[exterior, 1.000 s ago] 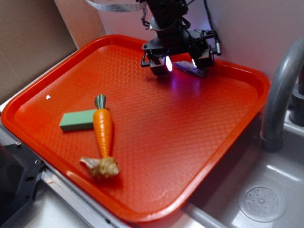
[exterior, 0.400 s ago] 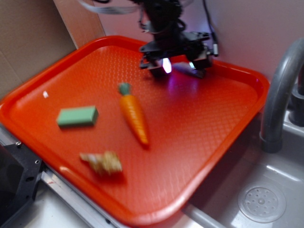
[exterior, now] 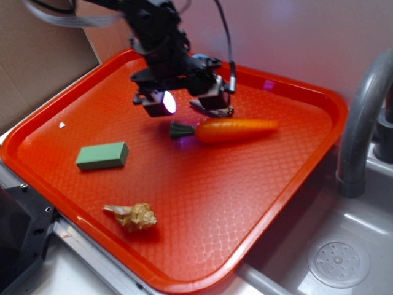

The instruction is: Grab the wood chip.

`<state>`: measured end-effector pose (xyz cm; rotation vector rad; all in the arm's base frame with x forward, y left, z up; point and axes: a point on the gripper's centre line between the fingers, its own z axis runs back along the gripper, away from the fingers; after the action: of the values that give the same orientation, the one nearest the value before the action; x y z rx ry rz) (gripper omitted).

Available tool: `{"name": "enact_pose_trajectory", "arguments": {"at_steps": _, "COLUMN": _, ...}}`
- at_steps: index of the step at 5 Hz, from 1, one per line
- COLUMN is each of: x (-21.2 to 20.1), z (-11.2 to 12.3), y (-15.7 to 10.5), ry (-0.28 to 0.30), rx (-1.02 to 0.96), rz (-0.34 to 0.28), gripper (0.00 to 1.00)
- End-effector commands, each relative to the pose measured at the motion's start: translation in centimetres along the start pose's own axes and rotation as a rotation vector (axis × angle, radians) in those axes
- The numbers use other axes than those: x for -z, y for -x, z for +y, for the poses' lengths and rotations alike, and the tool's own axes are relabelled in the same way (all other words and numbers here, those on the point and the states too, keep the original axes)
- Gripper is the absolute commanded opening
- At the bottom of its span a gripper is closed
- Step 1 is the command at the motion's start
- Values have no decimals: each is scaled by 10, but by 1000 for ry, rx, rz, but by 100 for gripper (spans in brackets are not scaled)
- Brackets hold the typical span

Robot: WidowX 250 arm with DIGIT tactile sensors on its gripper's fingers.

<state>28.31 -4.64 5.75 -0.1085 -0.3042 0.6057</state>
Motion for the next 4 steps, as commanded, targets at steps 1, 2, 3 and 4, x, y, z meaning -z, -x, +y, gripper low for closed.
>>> {"name": "enact_pose_trajectory", "arguments": {"at_steps": 1, "x": -10, "z": -20, "y": -28, "ry": 15, "rx": -77, "rz": -105, "gripper": 100}}
{"name": "enact_pose_trajectory", "arguments": {"at_steps": 2, "x": 12, "z": -24, "y": -48, "ry": -17, "rx": -135, "rz": -78, "gripper": 100}}
{"name": "enact_pose_trajectory", "arguments": {"at_steps": 3, "x": 28, "z": -20, "y": -46, "ry": -42, "rx": -136, "rz": -12, "gripper": 100}}
{"name": "enact_pose_trajectory", "arguments": {"at_steps": 4, "x": 32, "z": -9, "y": -29, "ry": -83, "rx": -149, "rz": 57, "gripper": 100}}
